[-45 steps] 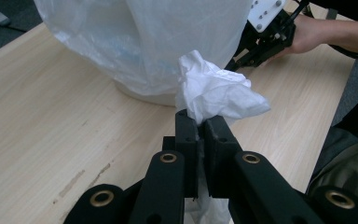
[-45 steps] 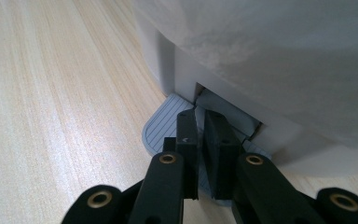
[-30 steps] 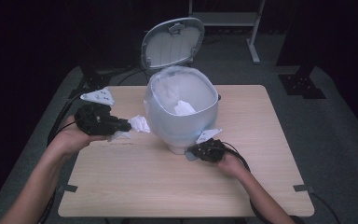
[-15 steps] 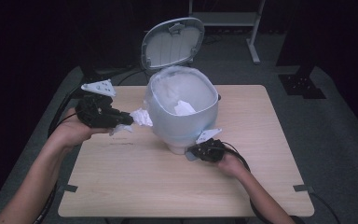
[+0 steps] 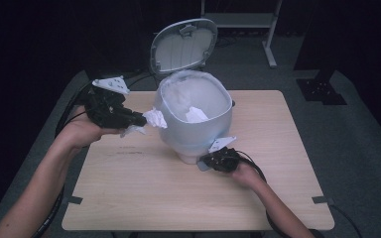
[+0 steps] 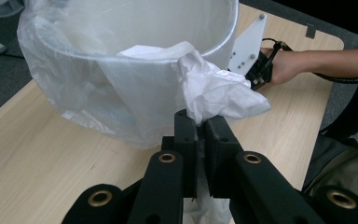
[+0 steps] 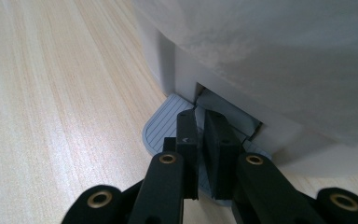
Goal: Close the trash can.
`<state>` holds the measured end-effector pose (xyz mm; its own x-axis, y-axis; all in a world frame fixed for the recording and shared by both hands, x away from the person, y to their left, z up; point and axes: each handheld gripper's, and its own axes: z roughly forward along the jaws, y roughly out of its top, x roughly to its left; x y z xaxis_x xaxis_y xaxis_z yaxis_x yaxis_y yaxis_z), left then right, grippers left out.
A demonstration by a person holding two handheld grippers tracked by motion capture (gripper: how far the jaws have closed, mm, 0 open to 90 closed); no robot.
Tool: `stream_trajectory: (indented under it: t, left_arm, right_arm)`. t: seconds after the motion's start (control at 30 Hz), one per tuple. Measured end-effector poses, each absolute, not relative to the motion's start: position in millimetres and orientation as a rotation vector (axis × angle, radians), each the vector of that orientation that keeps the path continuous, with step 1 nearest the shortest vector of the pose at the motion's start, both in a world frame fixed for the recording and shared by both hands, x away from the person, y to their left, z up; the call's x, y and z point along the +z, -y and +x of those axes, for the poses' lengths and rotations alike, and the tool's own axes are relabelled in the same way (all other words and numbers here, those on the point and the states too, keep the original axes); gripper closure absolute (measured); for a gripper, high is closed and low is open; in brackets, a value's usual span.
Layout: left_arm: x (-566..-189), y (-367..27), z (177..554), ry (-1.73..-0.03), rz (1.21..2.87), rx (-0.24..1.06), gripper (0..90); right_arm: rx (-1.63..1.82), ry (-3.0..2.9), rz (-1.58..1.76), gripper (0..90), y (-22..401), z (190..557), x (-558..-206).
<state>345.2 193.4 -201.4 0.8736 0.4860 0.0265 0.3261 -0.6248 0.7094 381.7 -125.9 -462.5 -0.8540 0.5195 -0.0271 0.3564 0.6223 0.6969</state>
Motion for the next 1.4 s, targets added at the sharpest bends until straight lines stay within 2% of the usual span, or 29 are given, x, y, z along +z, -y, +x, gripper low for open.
stream_trajectory:
  t: [1.4]
  left_arm:
    - [-174.4, -145.4, 381.6, -0.554, 2.321, 0.298, 85.0]
  right_arm:
    - [1.058, -2.619, 0.709, 84.1, 126.7, 382.1, -462.9]
